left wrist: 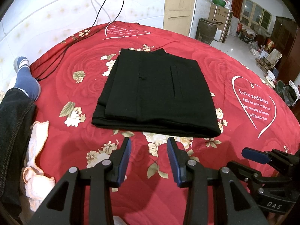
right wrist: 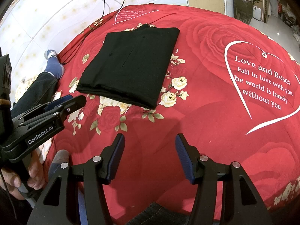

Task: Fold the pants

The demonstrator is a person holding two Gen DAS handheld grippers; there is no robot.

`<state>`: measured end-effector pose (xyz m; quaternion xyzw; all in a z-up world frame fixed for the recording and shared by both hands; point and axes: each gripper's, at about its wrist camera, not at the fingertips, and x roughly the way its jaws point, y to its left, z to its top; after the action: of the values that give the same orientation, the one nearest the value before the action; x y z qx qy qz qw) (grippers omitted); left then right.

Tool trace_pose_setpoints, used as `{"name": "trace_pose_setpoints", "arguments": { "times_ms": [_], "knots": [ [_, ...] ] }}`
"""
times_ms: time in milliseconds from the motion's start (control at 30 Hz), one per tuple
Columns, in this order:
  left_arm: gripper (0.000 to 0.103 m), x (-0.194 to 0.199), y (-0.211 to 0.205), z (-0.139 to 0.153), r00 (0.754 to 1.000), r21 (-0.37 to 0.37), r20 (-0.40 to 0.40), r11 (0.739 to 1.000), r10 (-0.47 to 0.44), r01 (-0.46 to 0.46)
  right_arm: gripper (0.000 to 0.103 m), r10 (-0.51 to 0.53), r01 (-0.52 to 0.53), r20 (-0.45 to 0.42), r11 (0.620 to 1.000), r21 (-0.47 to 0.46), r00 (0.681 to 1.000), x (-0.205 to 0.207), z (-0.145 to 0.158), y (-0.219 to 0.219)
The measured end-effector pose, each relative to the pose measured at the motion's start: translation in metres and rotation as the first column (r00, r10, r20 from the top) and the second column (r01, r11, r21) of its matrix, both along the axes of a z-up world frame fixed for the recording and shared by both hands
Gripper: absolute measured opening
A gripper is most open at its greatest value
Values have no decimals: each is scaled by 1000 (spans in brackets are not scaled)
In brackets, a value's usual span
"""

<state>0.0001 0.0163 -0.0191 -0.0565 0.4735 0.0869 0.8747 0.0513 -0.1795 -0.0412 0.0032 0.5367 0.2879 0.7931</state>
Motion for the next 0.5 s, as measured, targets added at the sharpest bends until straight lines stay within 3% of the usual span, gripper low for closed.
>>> {"name": "trace_pose_setpoints", "arguments": {
  "times_ms": [500],
  "knots": [
    [42,-1,-1,-1,1000,5,-4,1000,1,-1,56,-2,2,-1,1000,1,1000,0,0,0]
  ]
}}
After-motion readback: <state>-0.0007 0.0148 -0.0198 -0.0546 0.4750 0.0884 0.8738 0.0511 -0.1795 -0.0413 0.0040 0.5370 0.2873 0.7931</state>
